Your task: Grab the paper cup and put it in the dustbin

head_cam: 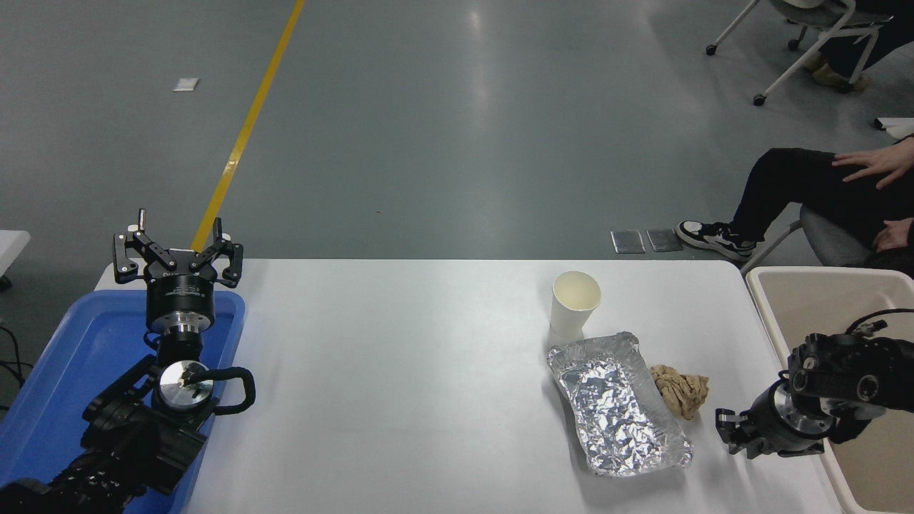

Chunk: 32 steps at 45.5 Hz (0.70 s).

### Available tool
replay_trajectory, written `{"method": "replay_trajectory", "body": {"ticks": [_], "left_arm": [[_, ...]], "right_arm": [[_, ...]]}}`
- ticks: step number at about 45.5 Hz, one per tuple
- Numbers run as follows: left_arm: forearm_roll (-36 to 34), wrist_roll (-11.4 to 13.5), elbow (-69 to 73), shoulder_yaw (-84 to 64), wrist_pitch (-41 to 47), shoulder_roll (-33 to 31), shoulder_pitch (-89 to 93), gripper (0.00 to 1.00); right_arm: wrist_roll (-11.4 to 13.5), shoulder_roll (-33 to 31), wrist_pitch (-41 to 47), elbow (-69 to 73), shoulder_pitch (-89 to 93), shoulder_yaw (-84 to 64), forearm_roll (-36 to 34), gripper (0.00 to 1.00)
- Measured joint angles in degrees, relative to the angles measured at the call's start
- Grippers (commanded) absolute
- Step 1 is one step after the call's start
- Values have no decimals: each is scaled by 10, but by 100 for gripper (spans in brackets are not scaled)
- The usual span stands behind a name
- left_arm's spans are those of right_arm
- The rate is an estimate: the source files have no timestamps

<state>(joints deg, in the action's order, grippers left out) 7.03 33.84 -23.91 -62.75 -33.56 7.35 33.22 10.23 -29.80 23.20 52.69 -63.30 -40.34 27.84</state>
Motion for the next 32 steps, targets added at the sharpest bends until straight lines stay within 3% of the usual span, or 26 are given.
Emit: {"method": "replay_trajectory", "body": {"ticks": [32], "left_arm": [[0, 0, 0, 1, 0, 0, 0, 99]], "right_arm": [[2, -2, 36, 3, -45, -5, -7, 100]]}}
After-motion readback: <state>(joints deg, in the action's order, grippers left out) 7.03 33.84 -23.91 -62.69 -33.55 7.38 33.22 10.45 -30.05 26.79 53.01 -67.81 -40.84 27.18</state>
